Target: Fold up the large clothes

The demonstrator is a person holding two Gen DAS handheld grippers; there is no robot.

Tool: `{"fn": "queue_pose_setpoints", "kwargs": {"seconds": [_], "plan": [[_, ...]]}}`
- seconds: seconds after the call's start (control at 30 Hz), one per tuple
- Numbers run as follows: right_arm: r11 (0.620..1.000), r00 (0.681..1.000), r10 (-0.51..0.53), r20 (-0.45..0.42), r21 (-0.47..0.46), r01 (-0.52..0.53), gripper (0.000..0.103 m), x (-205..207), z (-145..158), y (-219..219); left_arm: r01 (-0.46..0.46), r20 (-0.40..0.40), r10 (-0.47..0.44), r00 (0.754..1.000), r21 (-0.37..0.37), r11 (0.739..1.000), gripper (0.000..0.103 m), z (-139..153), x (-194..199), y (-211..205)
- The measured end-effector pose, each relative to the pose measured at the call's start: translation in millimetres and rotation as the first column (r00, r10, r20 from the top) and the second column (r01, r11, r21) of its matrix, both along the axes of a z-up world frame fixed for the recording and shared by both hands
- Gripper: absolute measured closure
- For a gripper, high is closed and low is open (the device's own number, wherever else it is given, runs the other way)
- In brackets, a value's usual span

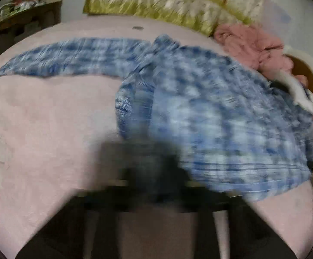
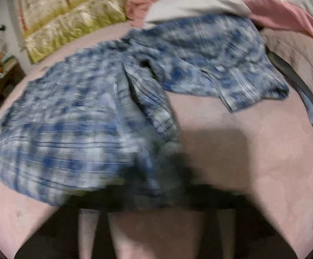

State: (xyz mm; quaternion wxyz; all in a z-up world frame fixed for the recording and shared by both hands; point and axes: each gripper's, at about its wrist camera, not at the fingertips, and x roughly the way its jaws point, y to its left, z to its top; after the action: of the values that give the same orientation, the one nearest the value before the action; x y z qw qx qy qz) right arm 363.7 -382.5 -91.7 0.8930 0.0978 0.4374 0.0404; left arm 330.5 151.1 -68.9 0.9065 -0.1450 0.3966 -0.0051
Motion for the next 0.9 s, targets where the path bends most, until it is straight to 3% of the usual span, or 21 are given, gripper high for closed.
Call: {"fn": "queue_pose_setpoints", "kwargs": {"seconds": [0.1, 0.23, 0.3, 0.47, 0.53, 0.63, 0.73, 0.8, 0.9], "plan": [[0.998, 0.998, -0.060, -0.001, -0.002, 0.060, 0.098, -7, 4, -3, -0.051, 0.109, 0.055, 0.993, -0.038, 0.998, 0.097, 19, -25, 12], [0.989, 0.993, -0.107, 0.051, 0.104, 0.101, 0.099, -38, 27, -12, -0.083, 0.197, 0.086, 0.977, -0.025, 0.996, 0.097, 53, -67, 12], [0.985, 0.990, -0.121, 0.075, 0.129, 0.111, 0.099, -61, 39, -13, -0.093, 0.207, 0.094, 0.974, -0.018, 0.996, 0.097, 63, -82, 11], [0.968, 0.980, -0.168, 0.107, 0.205, 0.144, 0.099, -130, 55, -25, -0.087, 0.177, 0.101, 0.979, -0.083, 0.993, 0.097, 76, -140, 16], [0.964, 0.978, -0.174, 0.111, 0.224, 0.147, 0.098, -163, 60, -31, -0.083, 0.173, 0.094, 0.980, -0.067, 0.994, 0.097, 76, -167, 13], [0.970, 0.980, -0.170, 0.102, 0.196, 0.147, 0.098, -196, 62, -31, -0.074, 0.137, 0.079, 0.987, -0.041, 0.996, 0.097, 66, -191, 6], [0.970, 0.979, -0.199, 0.043, 0.149, 0.190, 0.096, -201, 48, -30, -0.068, 0.082, 0.070, 0.994, -0.031, 0.997, 0.097, 48, -193, 2], [0.969, 0.974, -0.224, 0.012, 0.109, 0.222, 0.089, -195, 39, -31, -0.075, 0.073, 0.074, 0.995, 0.011, 0.997, 0.092, 40, -189, 0], [0.965, 0.964, -0.264, 0.032, -0.005, 0.264, 0.065, -187, 41, -29, -0.109, 0.078, 0.107, 0.991, 0.015, 0.994, 0.075, 38, -187, 4]]}}
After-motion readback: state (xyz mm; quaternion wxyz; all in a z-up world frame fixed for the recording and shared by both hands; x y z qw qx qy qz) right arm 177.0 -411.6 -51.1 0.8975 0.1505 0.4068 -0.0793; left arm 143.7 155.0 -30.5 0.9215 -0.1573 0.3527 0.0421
